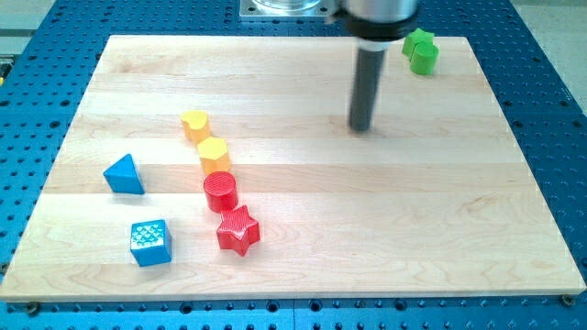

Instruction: Separate the green blocks

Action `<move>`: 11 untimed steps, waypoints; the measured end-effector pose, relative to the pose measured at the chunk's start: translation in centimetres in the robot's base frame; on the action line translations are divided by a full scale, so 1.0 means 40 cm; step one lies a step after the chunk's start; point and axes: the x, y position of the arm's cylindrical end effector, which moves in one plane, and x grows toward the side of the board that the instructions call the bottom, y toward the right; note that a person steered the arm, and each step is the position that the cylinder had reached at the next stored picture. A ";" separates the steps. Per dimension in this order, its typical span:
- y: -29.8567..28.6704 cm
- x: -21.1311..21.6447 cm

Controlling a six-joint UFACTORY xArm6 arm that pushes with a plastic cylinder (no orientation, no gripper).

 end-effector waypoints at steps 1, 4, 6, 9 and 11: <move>0.111 -0.127; 0.422 -0.349; 0.340 -0.400; 0.174 -0.299; 0.160 -0.404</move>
